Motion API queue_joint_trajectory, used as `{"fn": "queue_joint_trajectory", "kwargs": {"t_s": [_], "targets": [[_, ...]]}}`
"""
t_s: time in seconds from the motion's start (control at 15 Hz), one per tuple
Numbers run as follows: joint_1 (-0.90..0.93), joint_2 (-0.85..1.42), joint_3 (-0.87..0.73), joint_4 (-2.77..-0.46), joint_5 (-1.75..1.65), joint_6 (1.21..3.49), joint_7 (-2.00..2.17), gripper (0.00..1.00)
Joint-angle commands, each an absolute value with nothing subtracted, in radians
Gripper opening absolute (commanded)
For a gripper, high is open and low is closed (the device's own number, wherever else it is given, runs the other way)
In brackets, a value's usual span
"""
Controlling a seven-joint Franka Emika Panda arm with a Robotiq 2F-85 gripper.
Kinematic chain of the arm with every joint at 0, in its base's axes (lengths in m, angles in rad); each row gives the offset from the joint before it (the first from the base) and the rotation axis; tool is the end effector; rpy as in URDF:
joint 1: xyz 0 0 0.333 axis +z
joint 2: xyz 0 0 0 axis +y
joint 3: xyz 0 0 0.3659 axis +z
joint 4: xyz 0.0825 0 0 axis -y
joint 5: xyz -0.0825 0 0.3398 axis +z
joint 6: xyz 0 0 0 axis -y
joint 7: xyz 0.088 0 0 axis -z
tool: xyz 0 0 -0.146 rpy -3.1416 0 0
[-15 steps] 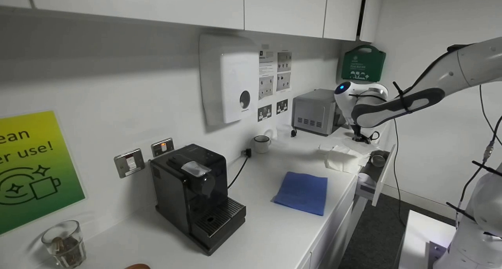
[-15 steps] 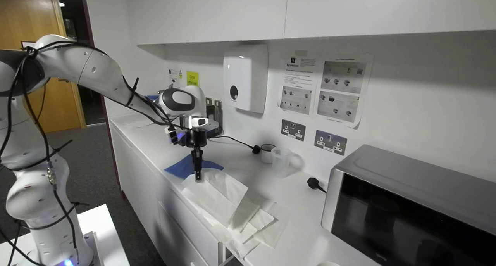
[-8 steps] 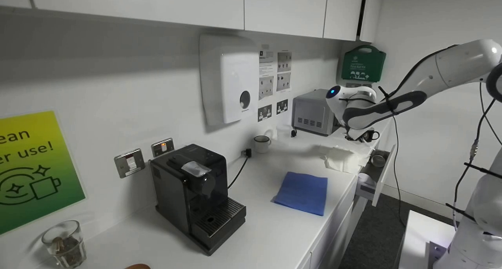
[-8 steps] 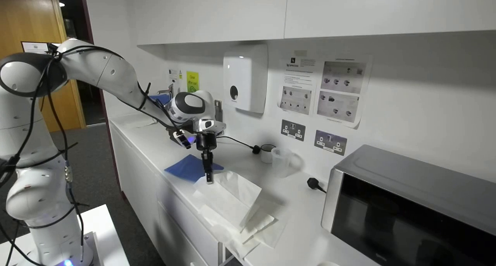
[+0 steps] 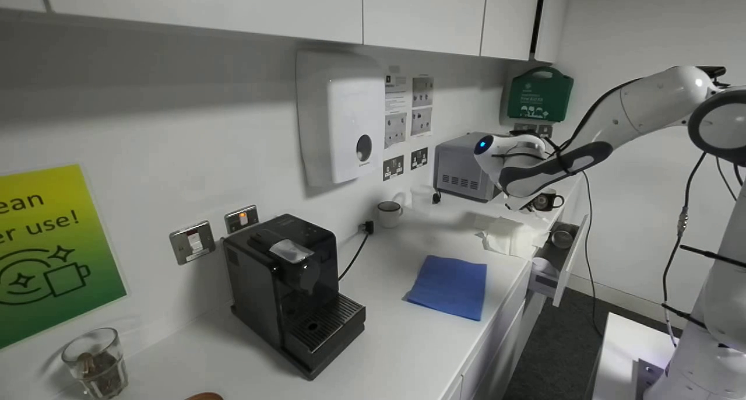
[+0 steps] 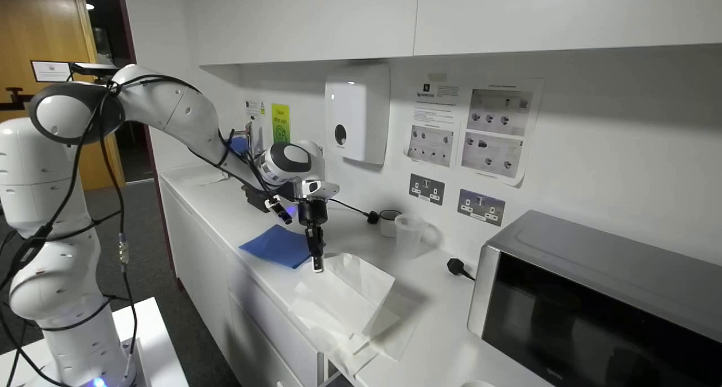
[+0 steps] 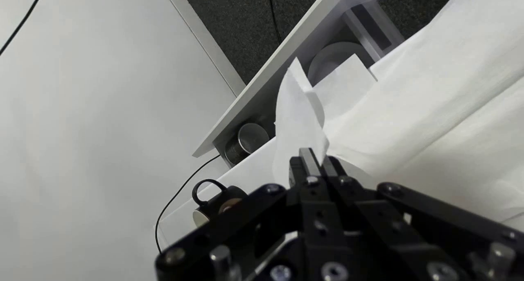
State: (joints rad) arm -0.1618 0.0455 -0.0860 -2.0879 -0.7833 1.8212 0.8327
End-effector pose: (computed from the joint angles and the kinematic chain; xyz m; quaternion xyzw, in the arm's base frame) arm 0.4525 -0.2011 0.4472 0.8599 -0.3401 -0.0362 0.3789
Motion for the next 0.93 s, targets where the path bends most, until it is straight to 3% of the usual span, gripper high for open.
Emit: {"fn": "queue_joint_trajectory", "kwargs": {"t_s": [0.0, 0.87], "targets": [[-0.14, 0.081, -0.1, -2.035, -0.774, 1.806, 0.815, 0.0], [-0.108, 0.081, -0.097, -2.013, -0.666, 1.829, 0.635, 0.0]]}}
